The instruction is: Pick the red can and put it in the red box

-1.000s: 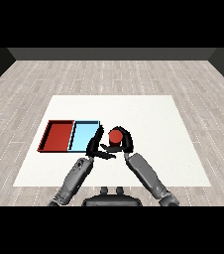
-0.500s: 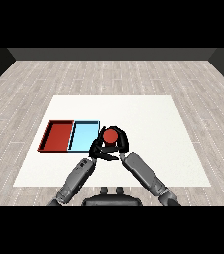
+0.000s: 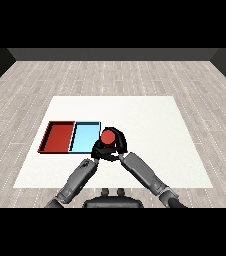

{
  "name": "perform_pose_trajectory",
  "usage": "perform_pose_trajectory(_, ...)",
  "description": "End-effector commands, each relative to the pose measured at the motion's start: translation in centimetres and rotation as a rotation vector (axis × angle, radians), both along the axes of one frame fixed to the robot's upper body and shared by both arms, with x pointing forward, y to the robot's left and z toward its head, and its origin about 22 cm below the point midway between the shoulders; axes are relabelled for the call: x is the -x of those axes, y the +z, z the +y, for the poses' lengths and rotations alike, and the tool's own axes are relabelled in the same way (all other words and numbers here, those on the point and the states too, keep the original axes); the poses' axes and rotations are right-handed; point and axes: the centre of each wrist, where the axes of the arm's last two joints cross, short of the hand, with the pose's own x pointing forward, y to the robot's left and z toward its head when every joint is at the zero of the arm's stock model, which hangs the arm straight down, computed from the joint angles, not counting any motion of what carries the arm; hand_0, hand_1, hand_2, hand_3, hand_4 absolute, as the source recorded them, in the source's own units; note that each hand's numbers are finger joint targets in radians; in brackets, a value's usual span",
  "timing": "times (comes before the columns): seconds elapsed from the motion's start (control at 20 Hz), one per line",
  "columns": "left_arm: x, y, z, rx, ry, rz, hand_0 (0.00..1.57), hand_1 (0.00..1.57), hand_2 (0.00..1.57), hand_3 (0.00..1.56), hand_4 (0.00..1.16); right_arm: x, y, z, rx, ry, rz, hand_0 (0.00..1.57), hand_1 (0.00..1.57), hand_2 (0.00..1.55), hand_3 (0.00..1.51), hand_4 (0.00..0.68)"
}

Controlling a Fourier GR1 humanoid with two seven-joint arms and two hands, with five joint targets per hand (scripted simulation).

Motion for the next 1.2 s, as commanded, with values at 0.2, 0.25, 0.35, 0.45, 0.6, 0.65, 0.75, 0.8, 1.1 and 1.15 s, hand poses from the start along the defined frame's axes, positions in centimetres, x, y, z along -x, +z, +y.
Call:
perform_pose_trajectory(0.2, -1.0, -0.5, 0.4, -0.069, 0.193, 0.046, 0.61, 0.61, 0.63, 0.00, 0.61, -0.7, -1.0, 1.3, 0.015, 0.012, -0.006, 1.47, 1.47, 1.45, 1.37, 0.629)
perform_pose_trajectory(0.25, -0.8, 0.0, -0.8, -0.040, 0.217, 0.068, 0.74, 0.74, 0.89, 0.71, 0.82, 0.3, -0.8, 0.4, 0.013, 0.029, 0.005, 1.47, 1.47, 1.45, 1.37, 0.626)
perform_pose_trajectory(0.35, -1.5, 1.1, -0.6, -0.028, 0.199, 0.086, 1.57, 1.57, 1.56, 1.49, 0.99, 0.9, -1.1, 0.4, -0.024, 0.026, -0.011, 1.48, 1.48, 1.45, 1.37, 0.632)
perform_pose_trajectory(0.45, -0.9, 1.2, -1.8, -0.077, 0.234, 0.128, 1.57, 1.57, 1.50, 1.38, 0.91, 0.6, 1.4, 1.8, -0.010, 0.043, -0.006, 1.53, 1.53, 1.46, 1.38, 0.626)
perform_pose_trajectory(0.6, -3.0, 2.3, -2.0, -0.098, 0.248, 0.080, 1.52, 1.52, 1.49, 1.40, 0.86, 1.3, -1.2, 0.8, -0.018, 0.045, 0.016, 1.55, 1.55, 1.46, 1.38, 0.605)
perform_pose_trajectory(0.65, -1.0, 0.4, -1.9, -0.102, 0.269, 0.064, 1.55, 1.55, 1.51, 1.41, 0.91, 1.2, -0.9, 0.7, -0.010, 0.033, 0.003, 1.54, 1.54, 1.46, 1.38, 0.606)
perform_pose_trajectory(0.75, -1.2, 0.6, -1.3, -0.103, 0.289, 0.048, 1.57, 1.57, 1.51, 1.41, 1.00, 1.3, 1.2, 2.5, -0.026, 0.030, 0.001, 1.46, 1.46, 1.45, 1.38, 0.607)
perform_pose_trajectory(0.8, -2.0, 2.3, -1.1, -0.083, 0.324, 0.046, 1.57, 1.57, 1.52, 1.41, 1.00, 1.5, -0.4, 1.6, -0.014, 0.045, -0.014, 1.47, 1.47, 1.45, 1.38, 0.609)
perform_pose_trajectory(1.1, -2.0, 0.9, -0.5, -0.073, 0.347, 0.032, 1.57, 1.57, 1.53, 1.44, 1.04, -0.8, 2.1, 0.6, -0.110, 0.070, 0.022, 1.42, 1.42, 1.41, 1.36, 0.474)
perform_pose_trajectory(1.15, -1.8, 1.5, -0.3, -0.082, 0.343, 0.015, 1.57, 1.57, 1.53, 1.44, 1.08, -0.3, -0.6, 0.8, -0.105, 0.032, 0.023, 1.32, 1.32, 1.32, 1.25, 0.123)
